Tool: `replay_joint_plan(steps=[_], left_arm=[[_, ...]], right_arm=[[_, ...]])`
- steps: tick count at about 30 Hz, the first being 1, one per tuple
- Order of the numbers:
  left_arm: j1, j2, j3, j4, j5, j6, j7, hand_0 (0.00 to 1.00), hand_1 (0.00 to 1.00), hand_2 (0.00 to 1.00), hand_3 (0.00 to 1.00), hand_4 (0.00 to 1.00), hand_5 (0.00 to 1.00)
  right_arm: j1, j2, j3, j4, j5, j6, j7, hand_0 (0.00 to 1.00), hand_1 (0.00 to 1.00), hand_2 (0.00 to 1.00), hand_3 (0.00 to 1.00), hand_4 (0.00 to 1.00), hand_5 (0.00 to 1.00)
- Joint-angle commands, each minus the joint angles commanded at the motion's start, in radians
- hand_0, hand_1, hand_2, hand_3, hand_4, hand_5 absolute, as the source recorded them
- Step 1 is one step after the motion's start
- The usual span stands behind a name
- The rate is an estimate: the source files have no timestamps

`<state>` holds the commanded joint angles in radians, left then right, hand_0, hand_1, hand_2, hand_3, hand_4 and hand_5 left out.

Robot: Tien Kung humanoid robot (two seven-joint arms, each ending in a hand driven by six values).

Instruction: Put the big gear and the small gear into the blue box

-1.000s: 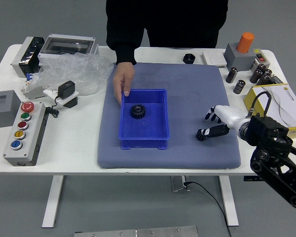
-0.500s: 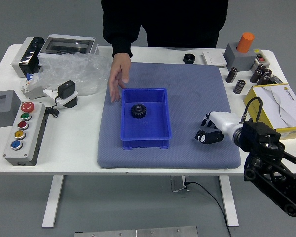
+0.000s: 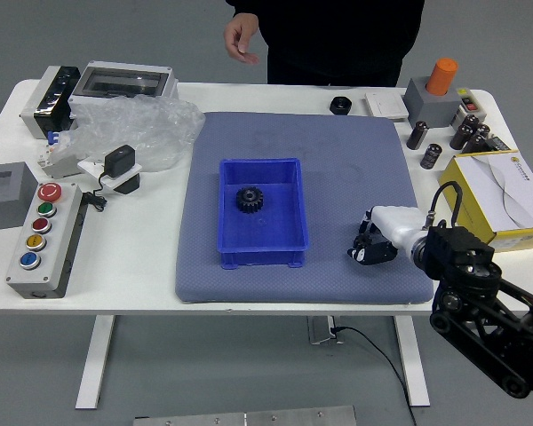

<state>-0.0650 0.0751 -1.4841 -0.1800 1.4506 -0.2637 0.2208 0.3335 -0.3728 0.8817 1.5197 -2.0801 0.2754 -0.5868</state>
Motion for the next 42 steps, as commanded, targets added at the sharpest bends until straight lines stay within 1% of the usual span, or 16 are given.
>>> replay_joint_plan(steps=[3, 4, 9, 10, 15, 16, 21, 22, 27, 28, 33, 34, 39, 40, 42], left_arm=[[0.000, -0.001, -0.001, 0.000, 0.001, 0.000, 0.000, 0.833, 0.798, 0.805, 0.838, 0.640, 0.255], [0.000, -0.001, -0.002, 0.000, 0.002, 0.000, 0.000, 0.833, 0.797, 0.805, 0.838, 0.639, 0.259], [0.000, -0.003, -0.002, 0.000, 0.002, -0.001, 0.000, 0.833, 0.797, 0.805, 0.838, 0.639, 0.259], [0.000, -0.003, -0.002, 0.000, 0.002, -0.001, 0.000, 0.832, 0.797, 0.804, 0.838, 0.637, 0.260], [0.001, -0.004, -0.003, 0.000, 0.004, -0.001, 0.000, 0.832, 0.797, 0.804, 0.838, 0.637, 0.260], [0.002, -0.005, -0.002, 0.000, 0.004, -0.001, 0.000, 0.830, 0.794, 0.804, 0.837, 0.636, 0.260], [0.003, -0.007, -0.003, 0.000, 0.006, -0.002, 0.001, 0.830, 0.794, 0.804, 0.837, 0.636, 0.260], [0.003, -0.007, -0.003, 0.000, 0.006, -0.002, 0.001, 0.829, 0.794, 0.804, 0.837, 0.634, 0.262], [0.003, -0.007, -0.002, 0.000, 0.007, -0.002, 0.001, 0.829, 0.794, 0.804, 0.837, 0.634, 0.262], [0.003, -0.007, -0.002, 0.000, 0.007, -0.002, 0.001, 0.828, 0.794, 0.803, 0.837, 0.631, 0.260], [0.003, -0.007, -0.003, 0.000, 0.008, -0.002, 0.001, 0.828, 0.794, 0.803, 0.837, 0.631, 0.260], [0.003, -0.007, -0.003, 0.000, 0.008, -0.002, 0.001, 0.828, 0.794, 0.803, 0.837, 0.630, 0.264], [0.003, -0.007, -0.003, 0.000, 0.009, -0.002, 0.001, 0.828, 0.794, 0.803, 0.837, 0.630, 0.264], [0.003, -0.007, -0.003, 0.000, 0.009, -0.002, 0.001, 0.828, 0.793, 0.803, 0.837, 0.628, 0.263], [0.003, -0.007, -0.003, 0.000, 0.008, -0.002, 0.001, 0.828, 0.793, 0.803, 0.837, 0.628, 0.263]], right_arm=[[-0.006, 0.004, -0.005, 0.002, -0.022, 0.000, -0.003, 0.641, 0.599, 0.688, 0.675, 0.757, 0.459], [-0.008, 0.005, -0.007, 0.003, -0.029, 0.000, -0.004, 0.615, 0.579, 0.673, 0.664, 0.738, 0.450], [-0.018, 0.013, -0.016, 0.005, -0.076, -0.011, -0.004, 0.615, 0.579, 0.673, 0.664, 0.738, 0.450], [-0.019, 0.014, -0.017, 0.006, -0.085, -0.014, -0.003, 0.568, 0.522, 0.639, 0.650, 0.687, 0.402], [-0.025, 0.019, -0.021, 0.003, -0.130, -0.031, 0.004, 0.568, 0.522, 0.639, 0.650, 0.687, 0.402], [-0.026, 0.019, -0.022, 0.002, -0.141, -0.037, 0.007, 0.585, 0.484, 0.591, 0.647, 0.577, 0.301], [-0.029, 0.023, -0.027, -0.006, -0.174, -0.061, 0.021, 0.585, 0.484, 0.591, 0.647, 0.577, 0.301], [-0.029, 0.023, -0.027, -0.008, -0.177, -0.064, 0.023, 0.611, 0.476, 0.576, 0.646, 0.542, 0.228], [-0.031, 0.025, -0.027, -0.017, -0.189, -0.074, 0.027, 0.611, 0.476, 0.576, 0.646, 0.542, 0.228], [-0.032, 0.025, -0.028, -0.018, -0.189, -0.074, 0.028, 0.618, 0.470, 0.572, 0.646, 0.545, 0.202], [-0.034, 0.027, -0.027, -0.024, -0.188, -0.075, 0.028, 0.618, 0.470, 0.572, 0.646, 0.545, 0.202], [-0.034, 0.027, -0.027, -0.025, -0.187, -0.074, 0.028, 0.621, 0.476, 0.572, 0.651, 0.565, 0.232], [-0.034, 0.027, -0.023, -0.027, -0.174, -0.060, 0.027, 0.621, 0.476, 0.572, 0.651, 0.565, 0.232], [-0.034, 0.027, -0.022, -0.028, -0.172, -0.057, 0.027, 0.601, 0.476, 0.577, 0.653, 0.636, 0.290], [-0.034, 0.026, -0.021, -0.028, -0.168, -0.052, 0.027, 0.601, 0.476, 0.577, 0.653, 0.636, 0.290]])
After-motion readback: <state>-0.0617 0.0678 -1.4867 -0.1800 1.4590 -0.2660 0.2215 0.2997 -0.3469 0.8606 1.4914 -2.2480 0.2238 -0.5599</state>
